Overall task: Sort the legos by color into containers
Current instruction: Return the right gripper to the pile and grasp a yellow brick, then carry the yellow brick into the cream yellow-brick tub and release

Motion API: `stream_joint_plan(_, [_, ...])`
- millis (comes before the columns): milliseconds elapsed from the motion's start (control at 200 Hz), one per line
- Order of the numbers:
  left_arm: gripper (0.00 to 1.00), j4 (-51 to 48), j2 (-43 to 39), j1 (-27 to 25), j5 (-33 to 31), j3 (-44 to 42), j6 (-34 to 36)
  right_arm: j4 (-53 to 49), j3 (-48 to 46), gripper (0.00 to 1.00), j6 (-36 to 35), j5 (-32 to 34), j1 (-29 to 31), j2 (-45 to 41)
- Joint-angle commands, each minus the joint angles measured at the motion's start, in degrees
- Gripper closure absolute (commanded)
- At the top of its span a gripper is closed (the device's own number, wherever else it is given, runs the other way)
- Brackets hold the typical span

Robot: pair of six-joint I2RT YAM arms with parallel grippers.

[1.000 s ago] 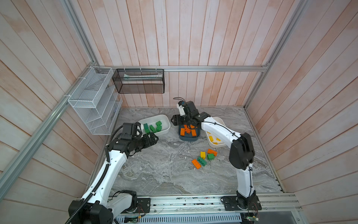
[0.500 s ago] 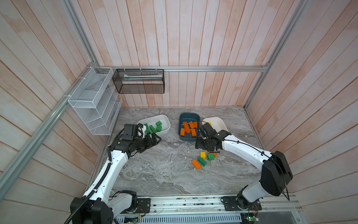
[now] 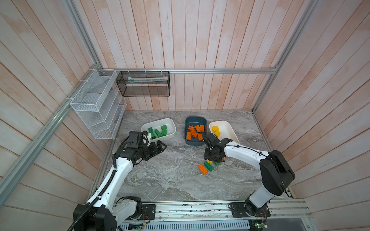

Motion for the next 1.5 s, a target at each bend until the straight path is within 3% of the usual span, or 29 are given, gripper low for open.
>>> stream_joint_plan(0, [0.0,0.69,-1.08,0.32,0.23,-0.59,0.32,0.71,-1.06,0.5,0.79,-0.61,0.35,1.32])
stream_joint_plan(235, [0.0,0.65,-1.4,0.27,0.33,-1.19,0.15,2.03,-1.07,0.65,-0.01,-0.53,-0.05,3.49])
stream_joint_plan(380, [0.0,0.01,-1.03,0.32,0.47,-0.75,0.25,0.77,0.21,0.81,-1.27,0.59,-0.64,1.77])
stream_joint_plan(530, [0.0,0.71,-0.95,0.3,1.51,-0.03,-0.66,-5.59,7.52,0.82,-7.07,5.94,-2.42,-2.86])
stream_joint_plan(670, [0.0,5.82,-0.93,-0.4,5.76,-0.69,-4.83,-5.14,10.81,0.82,-12.77,6.68,-9.44,-5.75])
stream_joint_plan(790, [0.0,9.86,-0.39,-2.41,6.88,-0.26,-8.21,0.13,12.31,0.81,-19.4,8.13,-16.01,-5.04])
stream_joint_plan(940, [0.0,11.83,1.23,-4.76,6.95,1.02,-9.48,7.0,16.52,0.78,-27.16,6.69,-22.99,1.91])
stream_joint_plan(1155, [0.0,14.51,2.29,-5.55,8.17,2.13,-10.81,11.9,25.04,0.72,-31.94,0.88,-28.02,16.22])
stream_joint_plan(1260, [0.0,15.13,3.0,-5.49,9.27,2.33,-10.74,11.08,28.95,0.63,-34.1,-1.46,-28.02,21.53])
stream_joint_plan(1360, [0.0,14.4,3.35,-5.43,9.3,2.96,-9.9,11.09,28.04,0.5,-35.48,-3.47,-27.3,20.06])
stream_joint_plan(1495, [0.0,13.36,3.53,-5.15,9.19,2.79,-8.9,10.53,21.18,0.4,-38.06,-4.82,-25.76,10.35])
